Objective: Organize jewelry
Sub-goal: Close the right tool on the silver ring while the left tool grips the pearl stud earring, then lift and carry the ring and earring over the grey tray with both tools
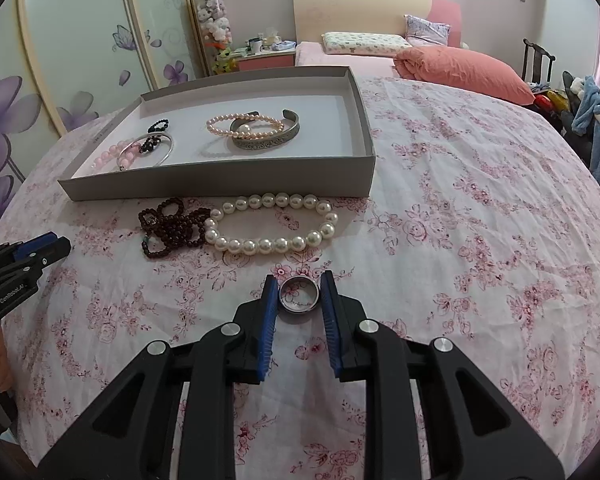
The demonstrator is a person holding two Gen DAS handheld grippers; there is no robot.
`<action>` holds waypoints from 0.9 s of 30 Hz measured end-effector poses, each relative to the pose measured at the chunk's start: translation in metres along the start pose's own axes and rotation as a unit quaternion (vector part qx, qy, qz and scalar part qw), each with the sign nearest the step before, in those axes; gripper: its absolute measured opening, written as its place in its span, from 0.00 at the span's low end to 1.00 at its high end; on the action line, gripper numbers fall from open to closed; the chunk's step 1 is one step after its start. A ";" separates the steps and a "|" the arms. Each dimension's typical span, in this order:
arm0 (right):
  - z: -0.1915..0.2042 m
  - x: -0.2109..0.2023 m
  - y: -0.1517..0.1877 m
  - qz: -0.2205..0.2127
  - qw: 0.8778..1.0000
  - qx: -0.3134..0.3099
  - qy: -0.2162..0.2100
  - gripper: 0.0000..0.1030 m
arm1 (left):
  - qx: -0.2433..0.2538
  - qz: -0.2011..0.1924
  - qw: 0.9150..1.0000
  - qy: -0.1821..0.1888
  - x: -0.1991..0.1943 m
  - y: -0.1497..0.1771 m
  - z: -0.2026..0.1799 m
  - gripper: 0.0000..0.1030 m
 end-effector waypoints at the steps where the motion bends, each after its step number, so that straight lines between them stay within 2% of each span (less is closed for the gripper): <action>1: 0.000 0.000 0.000 0.000 1.000 0.000 0.001 0.23 | 0.000 0.000 1.000 0.000 0.000 0.000 0.000 0.30; 9: 0.000 0.000 0.000 0.000 1.000 -0.001 0.001 0.23 | 0.000 0.000 1.000 0.000 0.000 0.000 0.000 0.30; 12: 0.000 0.000 -0.001 -0.001 1.000 -0.001 0.002 0.22 | 0.002 -0.002 1.000 0.001 -0.001 0.000 0.000 0.15; 17: 0.004 -0.008 0.003 -0.007 1.000 0.007 -0.005 0.22 | -0.020 -0.005 1.000 0.008 -0.005 0.003 0.005 0.14; 21: 0.010 -0.030 0.000 -0.040 0.999 0.011 -0.018 0.22 | -0.027 -0.018 0.999 0.007 -0.017 0.007 0.007 0.14; 27: 0.019 -0.067 -0.010 -0.107 0.994 0.017 -0.029 0.22 | -0.031 -0.076 0.997 0.000 -0.051 0.006 0.006 0.14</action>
Point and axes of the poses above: each gripper's, at about its wrist camera, not at the fingertips, and x roughly the way its jaws point, z to its left, y to its underside, the point moved 2 cm from there along x, roughly the way its jaws point, and after that the axes turned 11 degrees about y, right-handed, at the moved point
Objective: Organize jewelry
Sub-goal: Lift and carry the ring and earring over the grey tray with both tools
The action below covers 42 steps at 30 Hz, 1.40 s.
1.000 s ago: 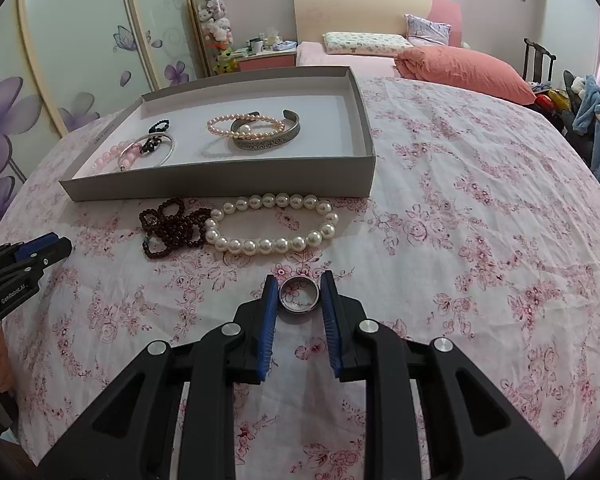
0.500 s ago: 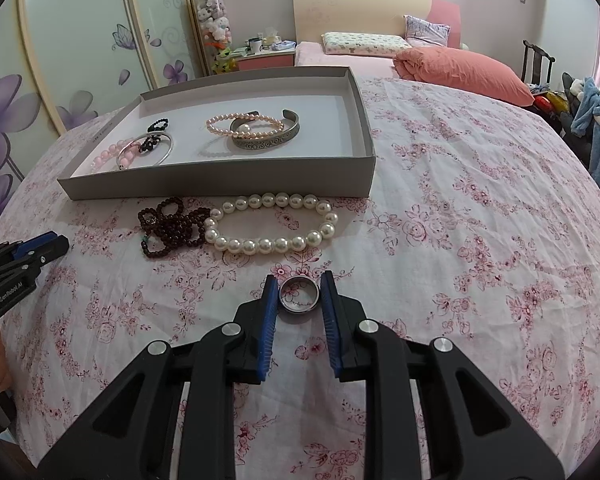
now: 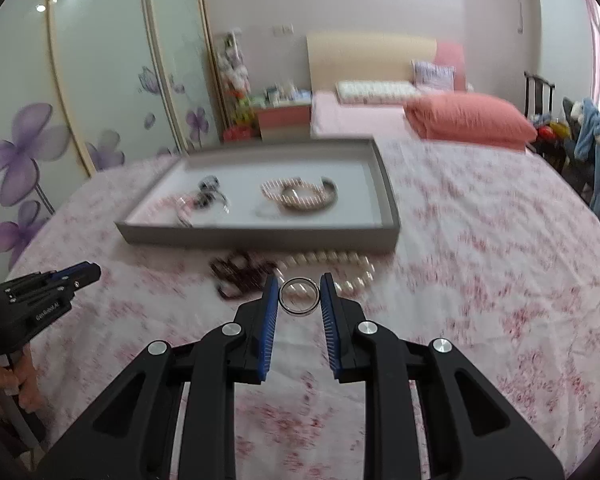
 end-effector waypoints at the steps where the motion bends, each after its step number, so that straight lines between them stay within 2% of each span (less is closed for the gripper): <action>1: 0.003 -0.006 -0.003 -0.013 1.000 0.000 -0.001 0.22 | 0.001 -0.014 1.000 -0.003 -0.008 -0.002 -0.001 0.14; 5: 0.013 -0.031 -0.015 -0.068 0.998 0.000 -0.005 0.22 | 0.015 -0.070 0.997 -0.016 -0.038 -0.008 -0.011 0.14; 11: 0.026 -0.057 -0.027 -0.140 0.990 -0.004 0.007 0.22 | 0.048 -0.145 0.988 -0.035 -0.076 -0.018 -0.032 0.14; 15: 0.029 -0.069 -0.033 -0.179 0.984 -0.001 0.018 0.22 | 0.061 -0.169 0.983 -0.032 -0.088 -0.022 -0.042 0.14; 21: 0.033 -0.074 -0.040 -0.207 0.978 -0.001 0.031 0.22 | 0.056 -0.177 0.982 -0.025 -0.091 -0.025 -0.044 0.14; 42: 0.030 -0.064 -0.045 -0.204 0.978 0.006 0.031 0.22 | 0.055 -0.170 0.984 -0.009 -0.076 -0.032 -0.047 0.14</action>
Point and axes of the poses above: each gripper's, at about its wrist camera, not at the fingertips, and x roughly the way its jaws point, z to its left, y to its underside, the point moved 2 cm from there along x, roughly the way its jaws point, and after that the axes turned 11 degrees about y, right-handed, at the moved point
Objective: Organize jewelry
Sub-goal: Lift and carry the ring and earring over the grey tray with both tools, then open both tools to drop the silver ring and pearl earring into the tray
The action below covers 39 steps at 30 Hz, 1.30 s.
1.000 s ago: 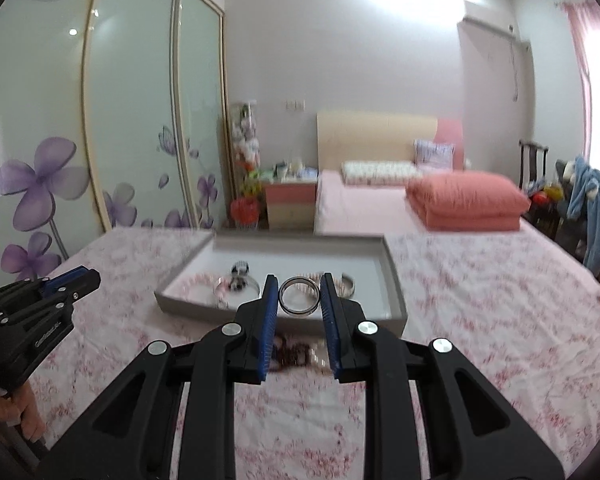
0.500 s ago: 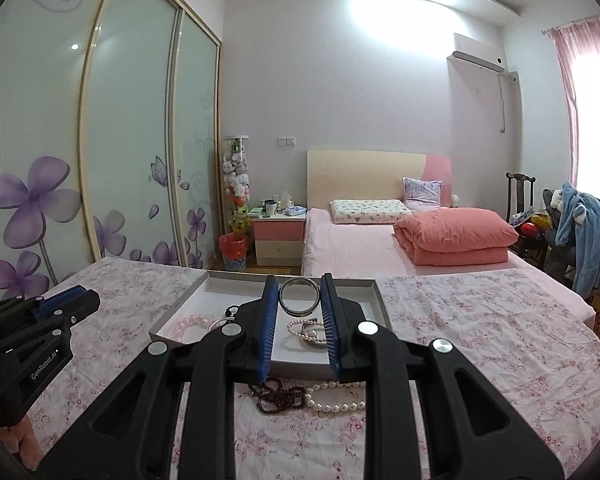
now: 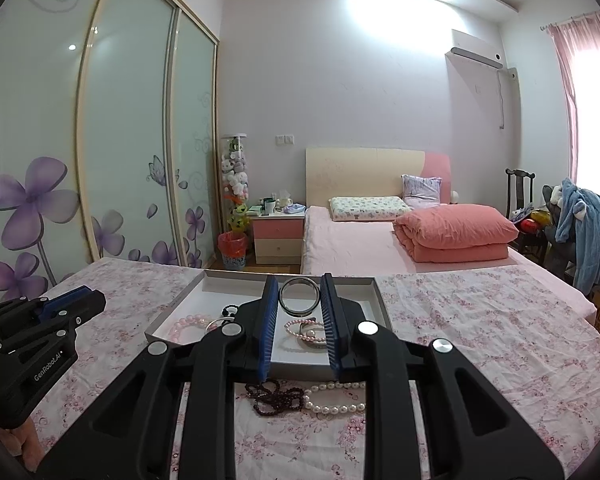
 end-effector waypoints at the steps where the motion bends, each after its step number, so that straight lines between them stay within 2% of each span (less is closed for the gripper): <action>1: 0.000 0.001 0.000 0.000 1.000 0.000 0.000 0.22 | 0.000 0.000 1.000 0.000 0.000 0.000 0.000 0.14; 8: -0.006 0.014 0.000 0.003 1.000 0.006 0.003 0.22 | -0.008 0.002 1.000 0.008 0.014 -0.005 0.004 0.14; 12: -0.009 0.039 0.000 0.023 1.000 0.019 -0.004 0.22 | -0.020 0.018 0.999 0.028 0.043 -0.012 0.009 0.14; 16: -0.009 0.077 -0.001 0.062 0.997 0.045 -0.024 0.22 | -0.035 0.050 0.997 0.045 0.087 -0.019 0.013 0.14; 23: -0.006 0.146 0.015 0.154 0.983 0.086 -0.059 0.22 | -0.056 0.100 0.992 0.058 0.149 -0.019 0.022 0.14; 32: 0.003 0.186 0.032 0.216 0.970 0.084 -0.069 0.23 | -0.072 0.137 0.985 0.077 0.194 -0.015 0.027 0.15; 33: 0.005 0.188 0.033 0.222 0.969 0.084 -0.068 0.23 | -0.076 0.139 0.984 0.079 0.197 -0.014 0.028 0.17; 34: 0.005 0.189 0.033 0.226 0.968 0.084 -0.068 0.26 | -0.080 0.141 0.983 0.082 0.199 -0.013 0.029 0.23; 35: 0.003 0.188 0.033 0.227 0.968 0.086 -0.068 0.35 | -0.086 0.141 0.983 0.083 0.200 -0.013 0.032 0.26; 36: 0.003 0.188 0.030 0.225 0.968 0.088 -0.068 0.39 | -0.090 0.140 0.983 0.083 0.200 -0.013 0.033 0.28; 39: -0.005 0.184 0.028 0.215 0.970 0.095 -0.062 0.42 | -0.104 0.137 0.981 0.085 0.198 -0.014 0.042 0.29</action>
Point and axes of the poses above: each gripper's, at about its wrist camera, not at the fingertips, and x roughly the way its jaws point, z to its left, y to its underside, the point moved 2 cm from there along x, roughly the way its jaws point, and after that the axes turned 11 degrees about y, right-handed, at the moved point
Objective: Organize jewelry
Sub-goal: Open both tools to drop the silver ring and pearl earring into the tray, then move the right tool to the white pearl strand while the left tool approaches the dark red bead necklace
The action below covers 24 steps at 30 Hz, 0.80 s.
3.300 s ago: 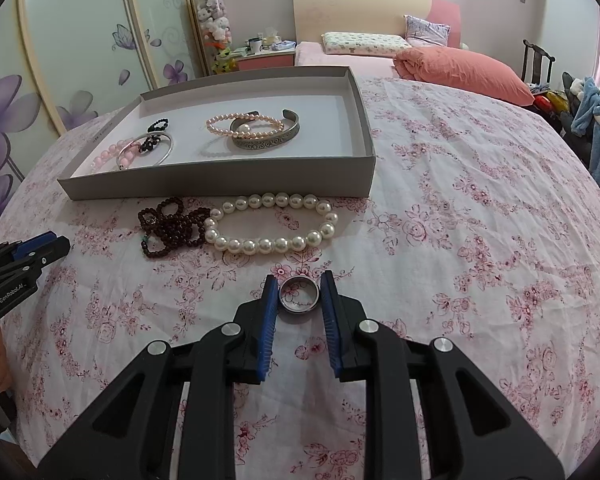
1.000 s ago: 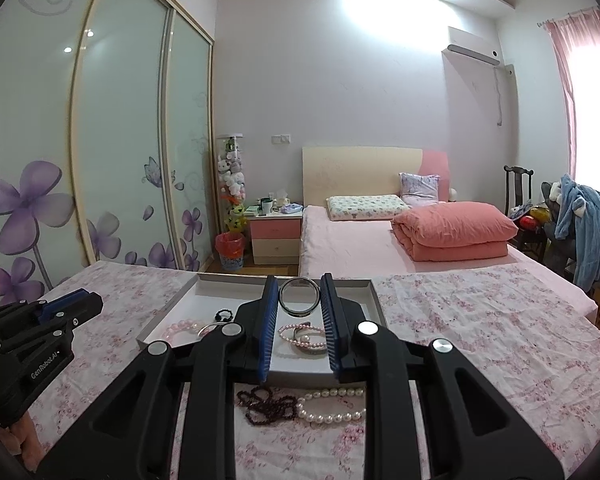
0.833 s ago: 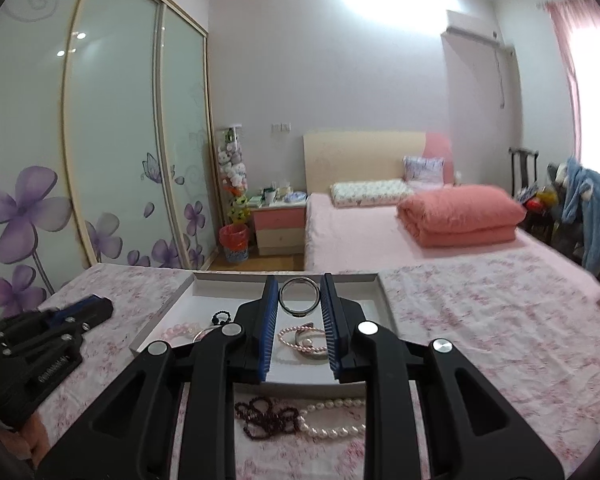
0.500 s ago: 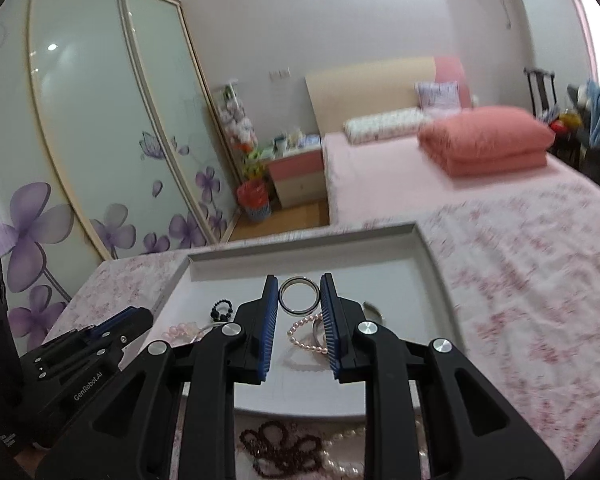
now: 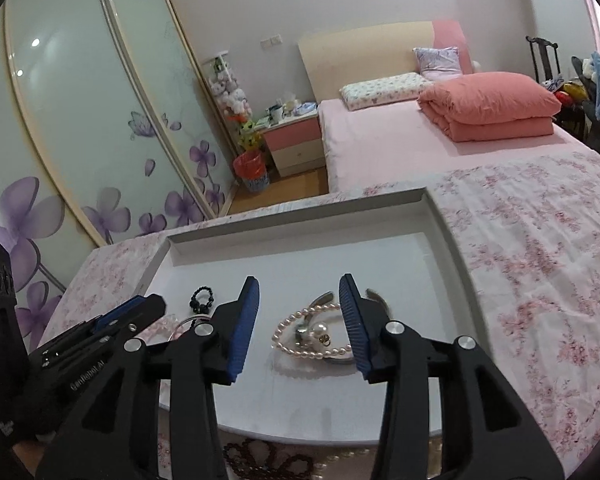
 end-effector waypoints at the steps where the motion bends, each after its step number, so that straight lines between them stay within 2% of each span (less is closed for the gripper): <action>1: -0.003 -0.002 0.000 -0.001 1.000 0.005 0.000 0.42 | -0.003 -0.001 1.000 0.000 -0.001 -0.001 0.001 0.29; 5: -0.010 -0.008 -0.001 -0.005 1.000 0.014 0.005 0.42 | -0.017 -0.010 1.000 -0.006 -0.015 -0.002 0.007 0.32; 15: -0.024 -0.034 0.004 -0.012 1.000 0.020 0.012 0.42 | -0.013 -0.017 0.999 -0.030 -0.055 0.013 0.003 0.38; 20: -0.039 -0.042 0.016 0.002 0.999 0.012 0.037 0.42 | -0.011 -0.006 0.999 -0.043 -0.073 0.034 0.007 0.45; 24: -0.055 -0.042 0.035 0.036 0.996 -0.011 0.081 0.42 | -0.003 0.012 0.998 -0.057 -0.085 0.055 0.011 0.53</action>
Point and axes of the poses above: each gripper's, at about its wrist camera, not at the fingertips, and x roughly the way its jaws point, z to its left, y to its underside, the point moved 2 cm from there along x, roughly the way its jaws point, and after that the axes turned 11 degrees about y, right-handed, at the moved point
